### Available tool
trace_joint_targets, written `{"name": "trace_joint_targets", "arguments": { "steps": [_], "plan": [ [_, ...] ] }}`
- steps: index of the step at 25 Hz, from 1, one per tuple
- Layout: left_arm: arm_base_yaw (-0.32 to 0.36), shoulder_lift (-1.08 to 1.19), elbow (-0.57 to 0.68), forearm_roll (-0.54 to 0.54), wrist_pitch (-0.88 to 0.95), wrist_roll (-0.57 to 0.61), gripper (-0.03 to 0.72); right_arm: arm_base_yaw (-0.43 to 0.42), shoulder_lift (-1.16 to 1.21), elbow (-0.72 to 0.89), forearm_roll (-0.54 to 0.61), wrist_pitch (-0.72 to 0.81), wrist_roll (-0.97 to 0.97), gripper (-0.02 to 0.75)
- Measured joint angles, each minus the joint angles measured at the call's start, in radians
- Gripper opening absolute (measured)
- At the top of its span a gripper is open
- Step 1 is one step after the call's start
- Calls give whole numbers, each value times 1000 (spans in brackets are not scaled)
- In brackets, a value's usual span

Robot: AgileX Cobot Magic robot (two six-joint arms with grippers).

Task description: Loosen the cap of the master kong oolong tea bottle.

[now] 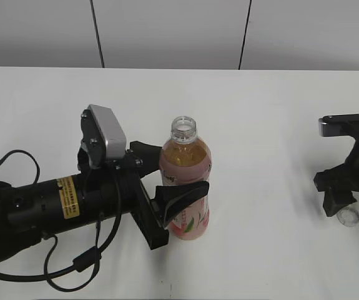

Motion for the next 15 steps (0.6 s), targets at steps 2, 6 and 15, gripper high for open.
{"name": "trace_joint_targets", "arguments": {
  "steps": [2,6,15],
  "plan": [
    [0,0,0,0,0,0,445,0,0,0,5,0,0,553],
    [0,0,0,0,0,0,445,0,0,0,11,1,0,568],
    [0,0,0,-11,12,0,493,-1,0,1,12,12,0,568]
  ]
}}
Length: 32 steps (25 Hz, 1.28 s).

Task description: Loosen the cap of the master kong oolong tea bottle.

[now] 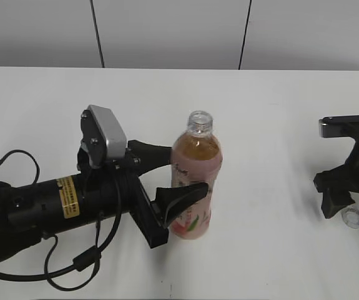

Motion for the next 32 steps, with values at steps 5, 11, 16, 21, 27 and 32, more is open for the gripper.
{"name": "trace_joint_targets", "arguments": {
  "steps": [5,11,16,21,27,32],
  "plan": [
    [0,1,0,-4,2,0,551,0,0,0,0,8,0,570],
    [0,1,0,-7,3,0,566,0,-1,0,0,16,0,571],
    [0,1,16,-13,3,0,566,0,-58,0,0,16,0,571],
    [0,-8,89,-46,4,0,566,0,-127,0,0,23,0,571],
    [45,-73,203,-112,7,0,567,0,-188,0,0,52,-1,571],
    [158,-176,271,-120,7,-44,567,0,-222,0,0,86,-1,571]
  ]
}}
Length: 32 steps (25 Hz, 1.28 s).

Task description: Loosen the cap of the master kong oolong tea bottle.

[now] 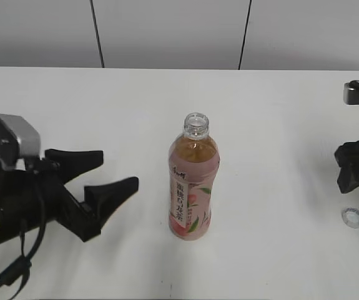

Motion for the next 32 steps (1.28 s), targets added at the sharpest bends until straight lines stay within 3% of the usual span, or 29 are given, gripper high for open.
{"name": "trace_joint_targets", "arguments": {
  "steps": [6,13,17,20,23,25,28,32],
  "plan": [
    [189,-117,7,-6,0,-85,558,0,-6,0,0,26,0,571],
    [441,-278,7,-55,49,-26,550,0,-6,0,4,78,0,571],
    [484,-433,-19,-59,446,-29,550,0,-6,0,5,112,0,571],
    [484,-552,-104,-56,924,-169,550,0,-6,0,5,139,-5,571],
    [486,-646,-206,-140,1340,-260,550,0,-24,0,7,164,-17,571],
    [486,-700,-259,-271,1509,-221,549,0,-52,0,11,178,-18,571],
    [486,-811,-290,-491,1651,-29,547,0,-119,0,16,214,-22,571],
    [486,-1016,-297,-559,1817,56,547,0,-246,1,18,267,-26,571]
  ]
}}
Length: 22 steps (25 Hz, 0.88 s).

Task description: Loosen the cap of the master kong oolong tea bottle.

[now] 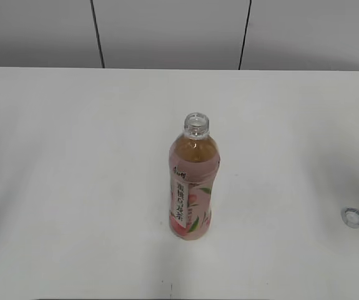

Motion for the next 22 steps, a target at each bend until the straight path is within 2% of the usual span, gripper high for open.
{"name": "trace_joint_targets", "arguments": {
  "steps": [5,11,15,19,22],
  "plan": [
    [0,-206,-6,29,216,14,538,0,-158,39,4,36,1,571],
    [0,-391,-21,77,410,17,529,0,-364,200,-6,76,22,559],
    [0,-486,-20,83,422,70,510,0,-557,312,-39,84,44,534],
    [-4,-567,-11,77,418,126,501,0,-765,329,-74,103,70,529],
    [-37,-604,-11,59,418,160,487,0,-931,330,-81,109,78,525]
  ]
}}
